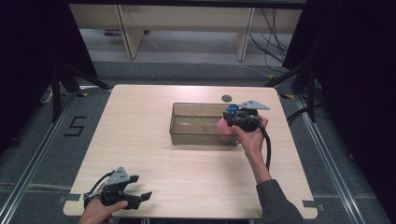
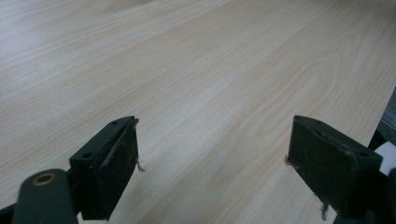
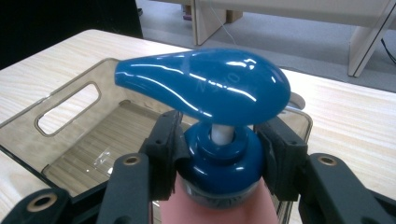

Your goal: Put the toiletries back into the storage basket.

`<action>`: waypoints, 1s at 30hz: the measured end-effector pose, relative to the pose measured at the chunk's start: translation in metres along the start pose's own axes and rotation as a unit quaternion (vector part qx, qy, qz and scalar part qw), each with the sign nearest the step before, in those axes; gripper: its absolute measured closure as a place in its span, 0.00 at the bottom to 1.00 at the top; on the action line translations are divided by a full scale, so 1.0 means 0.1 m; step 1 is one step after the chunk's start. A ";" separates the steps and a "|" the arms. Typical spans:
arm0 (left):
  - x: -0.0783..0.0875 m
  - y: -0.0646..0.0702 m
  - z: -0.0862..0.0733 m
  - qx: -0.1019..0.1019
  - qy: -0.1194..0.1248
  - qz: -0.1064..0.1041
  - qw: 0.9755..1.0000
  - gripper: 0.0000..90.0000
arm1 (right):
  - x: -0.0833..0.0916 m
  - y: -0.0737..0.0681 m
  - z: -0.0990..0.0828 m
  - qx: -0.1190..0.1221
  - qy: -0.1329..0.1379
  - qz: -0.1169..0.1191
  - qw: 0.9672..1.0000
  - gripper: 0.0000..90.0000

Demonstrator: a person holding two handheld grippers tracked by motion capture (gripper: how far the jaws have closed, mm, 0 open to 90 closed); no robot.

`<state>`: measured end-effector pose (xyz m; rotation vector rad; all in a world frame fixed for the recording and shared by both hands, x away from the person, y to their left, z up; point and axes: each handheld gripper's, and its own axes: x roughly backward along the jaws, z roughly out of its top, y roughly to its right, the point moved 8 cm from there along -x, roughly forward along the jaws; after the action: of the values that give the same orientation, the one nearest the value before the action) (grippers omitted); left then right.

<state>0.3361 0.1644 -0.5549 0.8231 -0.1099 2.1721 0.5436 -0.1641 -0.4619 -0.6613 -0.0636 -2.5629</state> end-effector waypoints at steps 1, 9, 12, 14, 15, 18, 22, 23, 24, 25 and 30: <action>0.00 0.01 0.01 0.004 0.003 -0.002 1.000 0.17 | -0.01 0.00 -0.01 0.002 0.000 0.002 1.000 0.59; 0.00 0.02 -0.01 0.003 0.001 -0.003 1.000 0.17 | 0.00 0.00 -0.05 0.001 -0.009 -0.002 1.000 0.59; 0.00 0.01 0.00 0.002 0.002 -0.002 1.000 0.17 | -0.01 0.00 -0.05 0.008 -0.007 0.000 1.000 0.59; 0.00 0.02 0.00 0.003 0.000 -0.003 1.000 0.17 | -0.03 0.01 -0.05 0.016 -0.002 0.000 1.000 0.59; 0.00 0.02 0.00 0.005 0.002 -0.003 1.000 0.17 | -0.02 0.01 -0.05 0.021 -0.002 -0.003 1.000 0.59; -0.01 0.01 0.00 0.002 0.004 -0.004 1.000 0.17 | -0.05 -0.02 -0.05 0.018 0.002 0.000 1.000 0.59; 0.00 0.00 0.00 -0.001 -0.001 -0.001 1.000 0.17 | -0.07 -0.04 -0.05 0.032 0.005 -0.010 0.999 0.58; 0.00 0.01 0.00 0.002 0.002 -0.003 1.000 0.17 | -0.08 -0.05 -0.06 0.027 -0.004 -0.002 1.000 0.58; 0.00 0.02 0.00 0.004 0.002 -0.003 1.000 0.17 | -0.07 -0.06 -0.06 0.021 -0.002 -0.005 1.000 0.58; -0.01 0.02 0.00 0.004 0.004 -0.005 1.000 0.17 | -0.07 -0.03 -0.05 0.036 -0.001 -0.010 0.999 0.56; 0.00 0.02 0.00 0.005 0.002 -0.003 1.000 0.17 | -0.03 -0.01 -0.04 -0.009 0.005 -0.002 1.000 0.41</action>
<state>0.3347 0.1630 -0.5547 0.8226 -0.0948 2.1711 0.5437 -0.1623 -0.4673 -0.6571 -0.0388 -2.5735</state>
